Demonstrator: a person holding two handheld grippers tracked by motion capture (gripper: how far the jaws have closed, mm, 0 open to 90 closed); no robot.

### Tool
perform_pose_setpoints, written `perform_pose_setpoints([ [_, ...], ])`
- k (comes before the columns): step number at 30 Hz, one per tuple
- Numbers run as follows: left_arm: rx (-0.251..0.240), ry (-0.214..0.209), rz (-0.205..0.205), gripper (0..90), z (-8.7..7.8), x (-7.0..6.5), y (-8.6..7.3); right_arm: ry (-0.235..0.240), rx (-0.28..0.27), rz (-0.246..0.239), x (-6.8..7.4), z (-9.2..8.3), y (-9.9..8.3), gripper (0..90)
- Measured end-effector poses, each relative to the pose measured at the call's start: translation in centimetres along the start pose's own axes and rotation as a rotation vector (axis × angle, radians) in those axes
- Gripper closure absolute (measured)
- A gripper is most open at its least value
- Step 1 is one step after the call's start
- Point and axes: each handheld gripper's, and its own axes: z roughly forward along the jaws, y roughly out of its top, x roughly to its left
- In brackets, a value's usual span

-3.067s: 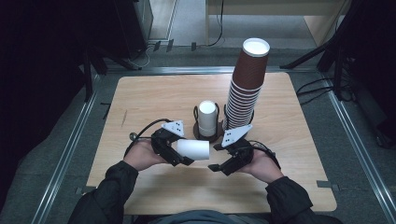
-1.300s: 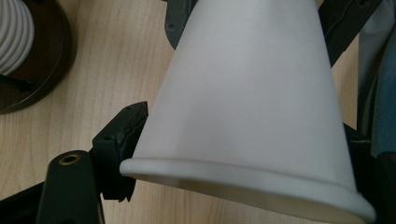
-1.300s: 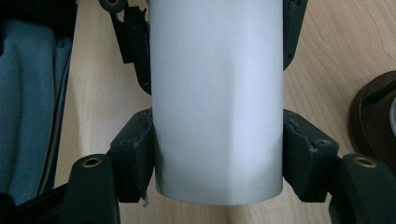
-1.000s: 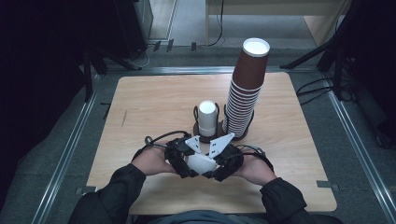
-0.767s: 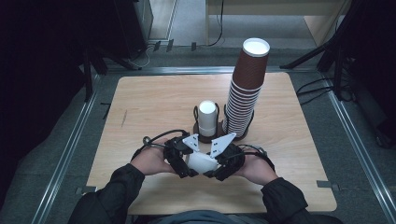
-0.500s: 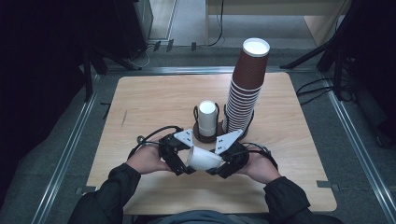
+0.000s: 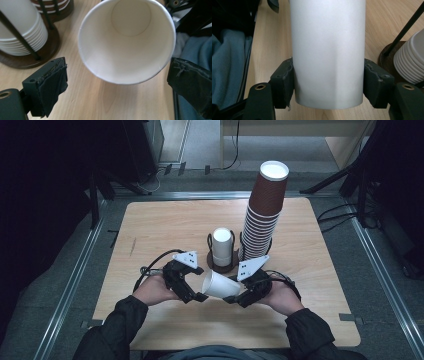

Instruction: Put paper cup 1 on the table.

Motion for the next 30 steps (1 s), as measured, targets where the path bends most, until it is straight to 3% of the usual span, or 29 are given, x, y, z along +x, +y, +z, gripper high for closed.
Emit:
perform_pose_setpoints([
  [6, -0.067, -0.039, -0.04, 3.1, 0.24, 0.05, 0.21, 0.02, -0.034, 0.004, -0.04, -0.26, 0.07, 34.2],
  [14, -0.133, -0.085, -0.046, 6.6, 0.38, 0.01, 0.31, 0.063, -0.082, 0.023, 0.0, -0.17, 0.23, 34.1],
  [15, -0.141, -0.092, -0.046, 7.9, 0.34, -0.01, 0.34, 0.07, -0.083, 0.025, 0.04, -0.09, 0.28, 34.1],
  [16, -0.15, -0.097, -0.044, 15.5, 0.27, -0.05, 0.35, 0.079, -0.094, 0.025, 0.04, 0.04, 0.34, 34.1],
  [17, -0.159, -0.077, -0.029, 18.3, 0.11, -0.29, 0.4, 0.082, -0.096, 0.029, 0.05, 0.06, 0.37, 34.1],
  [25, -0.156, -0.093, -0.041, 23.4, -0.2, -0.19, 0.48, 0.088, -0.107, 0.037, 0.1, -0.09, 0.43, 34.7],
  [30, -0.15, -0.073, -0.042, 23.5, -0.51, -0.24, 0.6, 0.084, -0.115, 0.041, 0.1, -0.19, 0.56, 29.6],
])
